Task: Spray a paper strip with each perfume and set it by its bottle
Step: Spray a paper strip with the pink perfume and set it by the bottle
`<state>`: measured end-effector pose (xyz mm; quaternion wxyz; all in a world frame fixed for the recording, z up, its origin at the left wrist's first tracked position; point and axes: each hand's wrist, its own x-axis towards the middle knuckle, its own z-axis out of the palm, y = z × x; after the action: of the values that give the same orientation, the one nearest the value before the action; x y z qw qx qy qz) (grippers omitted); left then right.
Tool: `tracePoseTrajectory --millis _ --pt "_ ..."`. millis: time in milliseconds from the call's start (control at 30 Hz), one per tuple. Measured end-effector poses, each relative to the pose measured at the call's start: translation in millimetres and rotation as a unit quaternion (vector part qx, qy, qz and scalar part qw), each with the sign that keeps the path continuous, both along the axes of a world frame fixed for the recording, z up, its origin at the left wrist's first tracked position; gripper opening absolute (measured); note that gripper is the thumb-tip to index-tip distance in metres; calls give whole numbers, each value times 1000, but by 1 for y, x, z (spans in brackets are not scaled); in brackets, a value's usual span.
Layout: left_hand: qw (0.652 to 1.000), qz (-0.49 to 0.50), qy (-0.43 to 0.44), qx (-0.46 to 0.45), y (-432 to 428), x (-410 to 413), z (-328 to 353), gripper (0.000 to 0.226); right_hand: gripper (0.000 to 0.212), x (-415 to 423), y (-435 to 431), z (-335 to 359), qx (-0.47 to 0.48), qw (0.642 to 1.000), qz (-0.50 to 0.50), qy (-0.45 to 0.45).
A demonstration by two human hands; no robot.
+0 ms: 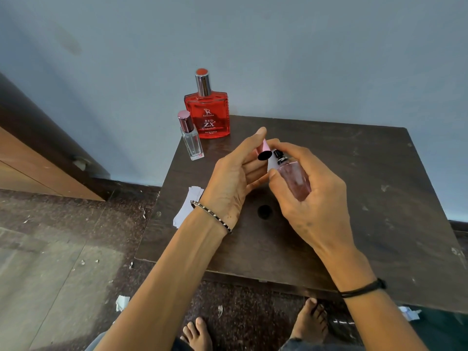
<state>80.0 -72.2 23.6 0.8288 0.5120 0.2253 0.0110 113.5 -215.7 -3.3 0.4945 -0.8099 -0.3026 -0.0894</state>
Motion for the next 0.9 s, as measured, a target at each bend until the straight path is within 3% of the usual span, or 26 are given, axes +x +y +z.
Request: tracePoseTrajectory --millis 233,900 --pt "998 -20 -1 -53 3 -3 1 31 45 1 0 -2 -19 1000 0 -24" --pt "998 -23 21 -60 5 -2 2 27 43 -1 4 -3 -41 999 -16 -29"
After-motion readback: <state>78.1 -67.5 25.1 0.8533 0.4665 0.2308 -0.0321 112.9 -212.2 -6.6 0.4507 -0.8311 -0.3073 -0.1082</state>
